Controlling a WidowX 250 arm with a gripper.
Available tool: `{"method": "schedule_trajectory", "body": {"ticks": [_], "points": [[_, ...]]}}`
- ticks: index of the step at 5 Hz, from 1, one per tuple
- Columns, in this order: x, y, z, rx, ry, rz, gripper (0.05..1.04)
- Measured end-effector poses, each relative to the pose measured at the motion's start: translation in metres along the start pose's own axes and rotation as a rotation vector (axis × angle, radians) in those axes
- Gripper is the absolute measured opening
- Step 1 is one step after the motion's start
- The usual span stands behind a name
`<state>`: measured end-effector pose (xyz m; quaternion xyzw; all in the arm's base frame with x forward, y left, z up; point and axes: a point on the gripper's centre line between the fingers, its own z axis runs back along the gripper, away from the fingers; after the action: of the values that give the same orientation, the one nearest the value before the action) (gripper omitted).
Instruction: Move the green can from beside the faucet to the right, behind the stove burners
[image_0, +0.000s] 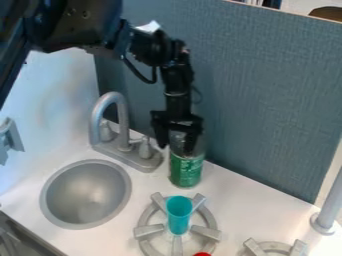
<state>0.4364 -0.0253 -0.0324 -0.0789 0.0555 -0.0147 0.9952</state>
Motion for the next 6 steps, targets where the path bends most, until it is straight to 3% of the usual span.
{"method": "schedule_trajectory", "body": {"ticks": [1,2,3,4,5,6], "points": [[0.008,-0.052,-0.001,-0.060,-0.019,-0.135,1.001],[0.016,-0.085,-0.008,-0.083,-0.019,-0.205,1.001],[0.014,-0.096,-0.004,-0.083,-0.006,-0.240,1.001],[0.000,-0.100,-0.017,-0.074,0.038,-0.247,1.001],[-0.026,-0.105,-0.001,-0.076,0.025,-0.276,1.001],[-0.039,-0.104,0.029,-0.049,-0.048,-0.283,1.001]]}}
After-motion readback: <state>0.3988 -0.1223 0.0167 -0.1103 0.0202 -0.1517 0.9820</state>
